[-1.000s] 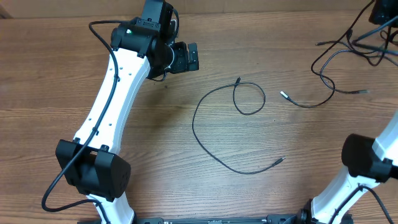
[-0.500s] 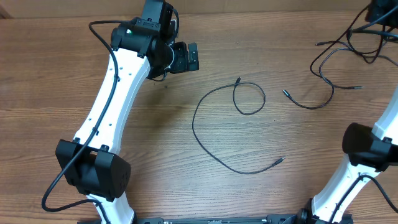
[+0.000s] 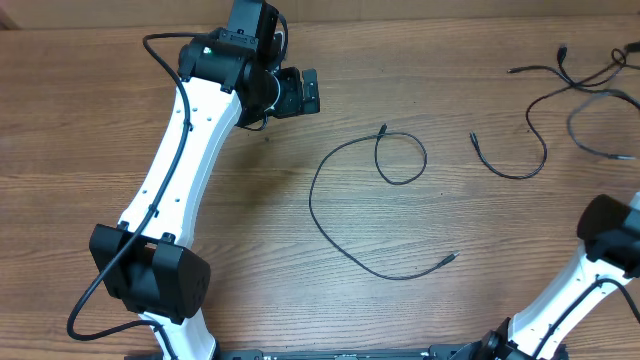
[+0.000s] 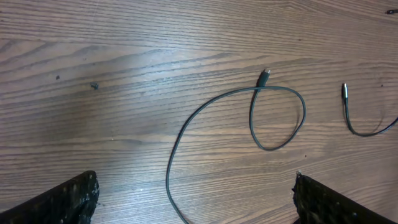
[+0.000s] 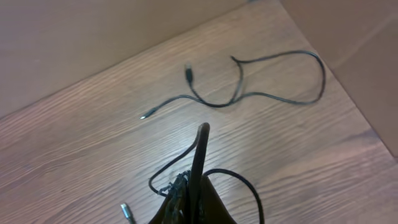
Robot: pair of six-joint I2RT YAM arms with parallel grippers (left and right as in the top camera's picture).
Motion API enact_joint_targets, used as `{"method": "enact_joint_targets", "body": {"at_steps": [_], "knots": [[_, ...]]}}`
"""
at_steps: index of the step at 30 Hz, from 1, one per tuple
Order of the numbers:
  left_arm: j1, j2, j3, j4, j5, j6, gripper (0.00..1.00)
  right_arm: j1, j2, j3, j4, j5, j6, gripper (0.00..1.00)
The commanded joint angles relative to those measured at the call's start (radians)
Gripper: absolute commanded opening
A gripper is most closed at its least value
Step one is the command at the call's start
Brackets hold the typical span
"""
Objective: Untangle cables
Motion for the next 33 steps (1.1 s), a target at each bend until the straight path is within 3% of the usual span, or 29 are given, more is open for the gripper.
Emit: {"method": "enact_joint_targets", "body": {"at_steps": [1,25,33], "knots": [[0.004,0.005,0.007,0.002,-0.006,0.011,1.00,-0.047,0.052,0.014,0.021,-0.024,0.008,0.04],[0.003,0.005,0.007,0.002,-0.006,0.011,0.99,-0.303,0.382,0.009,0.181,-0.092,0.008,0.04],[0.004,0.005,0.007,0.002,-0.006,0.011,1.00,-0.366,0.408,-0.083,0.240,-0.098,0.008,0.04]]}}
